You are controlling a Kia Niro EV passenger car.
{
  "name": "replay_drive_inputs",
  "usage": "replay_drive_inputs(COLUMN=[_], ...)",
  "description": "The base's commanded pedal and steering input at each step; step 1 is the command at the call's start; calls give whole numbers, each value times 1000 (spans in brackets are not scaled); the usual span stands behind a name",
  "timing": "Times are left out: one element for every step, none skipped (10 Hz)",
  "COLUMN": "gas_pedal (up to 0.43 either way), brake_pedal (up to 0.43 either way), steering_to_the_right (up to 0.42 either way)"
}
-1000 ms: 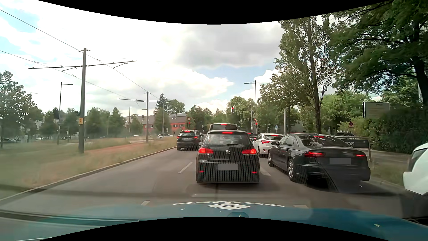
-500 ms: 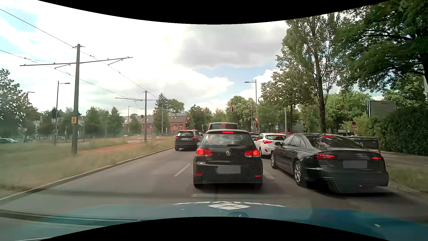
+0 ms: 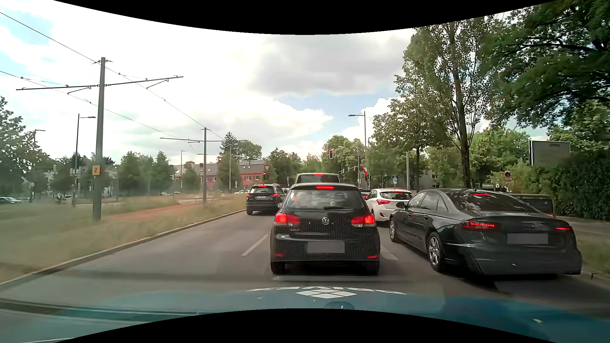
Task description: Follow the waypoints while adhering to traffic rules and regulations
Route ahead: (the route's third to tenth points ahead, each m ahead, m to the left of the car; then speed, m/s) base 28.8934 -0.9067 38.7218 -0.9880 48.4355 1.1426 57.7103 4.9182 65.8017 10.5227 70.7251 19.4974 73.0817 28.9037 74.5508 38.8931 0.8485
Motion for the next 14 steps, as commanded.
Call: replay_drive_inputs(gas_pedal=[0, 0, 0, 0, 0, 0, 0, 0, 0, 0, 0, 0, 0, 0], brake_pedal=[171, 177, 177, 189, 189, 195, 189, 189, 189, 195, 189, 195, 195, 195], steering_to_the_right=[11, 11, 11, 11, 11, 11, 11, 11, 11, 11, 11, 11, 11, 11])
